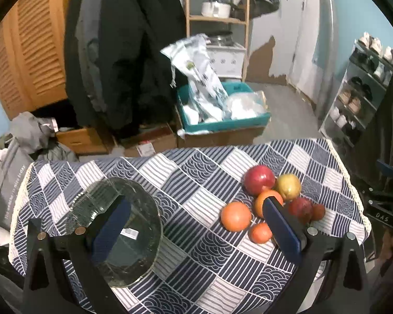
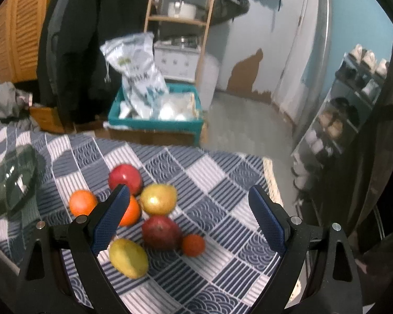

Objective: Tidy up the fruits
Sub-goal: 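Grasp the large orange with the left tool while the right tool grasps the red apple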

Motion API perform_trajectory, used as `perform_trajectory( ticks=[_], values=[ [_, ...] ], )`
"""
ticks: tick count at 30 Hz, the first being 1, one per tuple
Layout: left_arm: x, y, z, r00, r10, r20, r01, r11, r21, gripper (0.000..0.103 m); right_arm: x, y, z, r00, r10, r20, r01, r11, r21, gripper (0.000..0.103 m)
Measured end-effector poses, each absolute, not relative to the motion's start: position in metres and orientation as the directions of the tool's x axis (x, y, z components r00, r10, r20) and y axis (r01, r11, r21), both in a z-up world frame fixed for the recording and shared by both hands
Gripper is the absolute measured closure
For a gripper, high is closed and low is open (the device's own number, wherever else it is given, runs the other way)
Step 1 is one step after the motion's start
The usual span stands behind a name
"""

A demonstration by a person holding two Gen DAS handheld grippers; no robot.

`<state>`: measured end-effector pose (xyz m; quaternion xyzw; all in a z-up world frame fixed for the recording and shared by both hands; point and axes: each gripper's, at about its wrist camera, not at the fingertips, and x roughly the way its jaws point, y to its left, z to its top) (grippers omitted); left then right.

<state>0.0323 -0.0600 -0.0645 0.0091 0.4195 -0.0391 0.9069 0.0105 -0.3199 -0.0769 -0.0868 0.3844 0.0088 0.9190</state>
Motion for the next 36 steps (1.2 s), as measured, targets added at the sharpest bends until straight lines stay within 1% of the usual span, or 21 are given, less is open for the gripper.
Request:
perform_trajectory(
  ticks=[3, 11, 18, 21, 25, 32, 34, 36],
  values=[
    [0.038, -0.068, -0.076, 0.622, -0.065, -0.78, 0.091, 0.996, -0.011, 0.001, 0.014, -0.322, -0.089, 0.673, -0.052, -0.738, -0.085, 0.985, -0.147, 0.012],
    [0.057, -0.081, -0.11, 0.557, -0.043, -0.829, 0.109, 0.994, 0.022, 0.001, 0.036, -0.322, -0.127, 0.557, 0.002, -0.83, -0.111, 0.991, -0.072, 0.012],
    [0.072, -0.087, -0.14, 0.497, -0.041, -0.867, 0.116, 0.993, 0.019, 0.001, 0.058, -0.317, -0.169, 0.444, -0.003, -0.896, -0.133, 0.989, -0.069, 0.012],
    [0.08, -0.089, -0.153, 0.465, -0.042, -0.885, 0.117, 0.993, 0.015, 0.001, 0.066, -0.315, -0.185, 0.402, -0.015, -0.915, -0.137, 0.988, -0.077, 0.013],
    [0.091, -0.092, -0.171, 0.429, -0.051, -0.902, 0.116, 0.993, -0.002, 0.001, 0.075, -0.315, -0.205, 0.34, -0.002, -0.94, -0.135, 0.99, -0.051, 0.013],
    [0.104, -0.102, -0.197, 0.376, -0.057, -0.925, 0.117, 0.993, -0.014, 0.002, 0.083, -0.308, -0.225, 0.295, -0.004, -0.956, -0.151, 0.987, -0.05, 0.013],
    [0.108, -0.104, -0.202, 0.37, -0.058, -0.927, 0.121, 0.993, -0.014, 0.002, 0.084, -0.306, -0.229, 0.284, 0.001, -0.959, -0.161, 0.986, -0.046, 0.015],
    [0.111, -0.108, -0.207, 0.364, -0.058, -0.93, 0.128, 0.992, -0.012, 0.002, 0.085, -0.302, -0.235, 0.269, 0.005, -0.963, -0.178, 0.983, -0.045, 0.021]
  ],
)
